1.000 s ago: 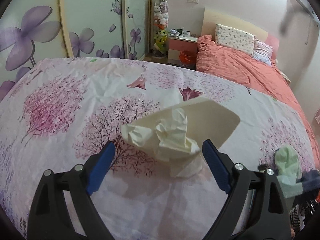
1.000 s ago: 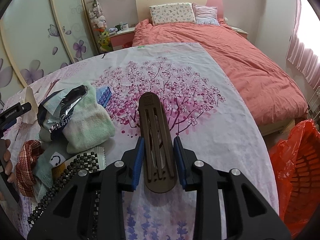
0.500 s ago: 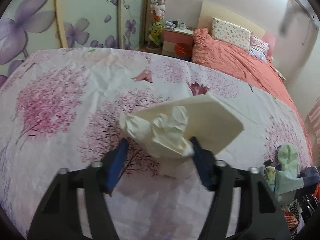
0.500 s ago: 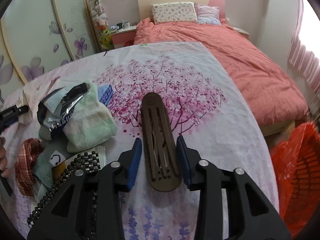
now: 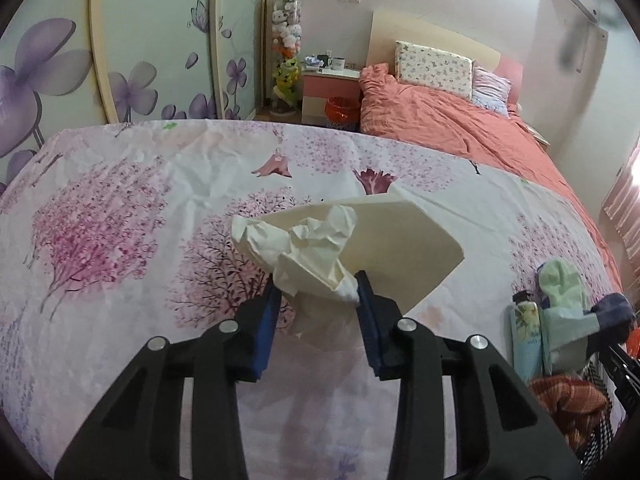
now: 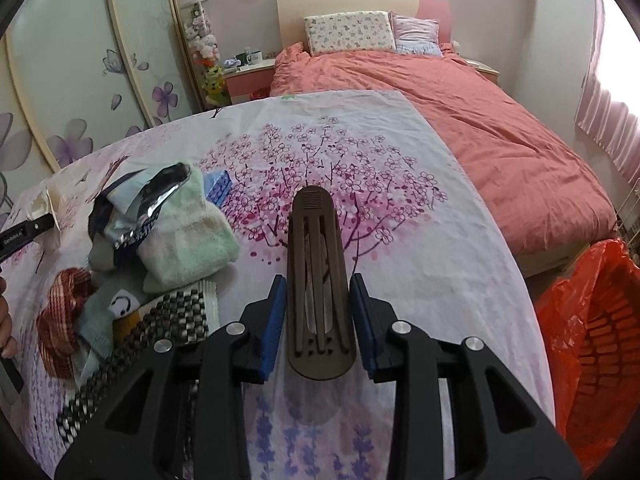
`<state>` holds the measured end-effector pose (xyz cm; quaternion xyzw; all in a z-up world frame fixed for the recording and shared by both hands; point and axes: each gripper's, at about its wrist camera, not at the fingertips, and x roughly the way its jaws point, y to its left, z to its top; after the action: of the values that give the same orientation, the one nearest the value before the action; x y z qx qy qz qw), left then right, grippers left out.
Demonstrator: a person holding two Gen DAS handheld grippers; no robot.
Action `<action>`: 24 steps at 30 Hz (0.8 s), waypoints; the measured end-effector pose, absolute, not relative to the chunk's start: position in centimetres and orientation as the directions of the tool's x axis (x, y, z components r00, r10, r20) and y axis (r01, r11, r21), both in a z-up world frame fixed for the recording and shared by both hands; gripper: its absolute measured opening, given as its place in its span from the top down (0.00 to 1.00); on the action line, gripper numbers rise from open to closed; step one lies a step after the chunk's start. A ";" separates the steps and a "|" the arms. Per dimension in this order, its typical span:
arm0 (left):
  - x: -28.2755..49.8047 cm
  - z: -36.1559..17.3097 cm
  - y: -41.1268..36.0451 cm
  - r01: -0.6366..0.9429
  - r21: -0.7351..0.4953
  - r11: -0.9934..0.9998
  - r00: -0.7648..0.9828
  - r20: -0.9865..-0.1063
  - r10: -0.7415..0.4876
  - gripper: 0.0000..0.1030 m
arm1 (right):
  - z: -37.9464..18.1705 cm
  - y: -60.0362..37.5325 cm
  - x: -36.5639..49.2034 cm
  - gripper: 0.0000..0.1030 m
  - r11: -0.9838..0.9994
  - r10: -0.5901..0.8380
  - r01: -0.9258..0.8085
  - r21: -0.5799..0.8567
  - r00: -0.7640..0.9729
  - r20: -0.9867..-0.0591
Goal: Collect trash
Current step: 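Carry the tissue in the left tool while the right tool carries the insole toward the red basket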
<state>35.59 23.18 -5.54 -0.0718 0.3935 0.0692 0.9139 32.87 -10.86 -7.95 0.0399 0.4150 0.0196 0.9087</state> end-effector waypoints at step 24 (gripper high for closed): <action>31.5 -1.2 18.7 -0.036 -0.063 0.997 0.734 -0.679 -0.016 0.64 | -5.4 -11.7 30.5 0.68 0.997 0.049 0.008 0.076 0.702 -0.710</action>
<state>31.48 18.66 -1.23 -0.0360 0.3645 0.0053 0.9305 30.46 -11.74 -5.41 0.0367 0.3857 0.0110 0.9218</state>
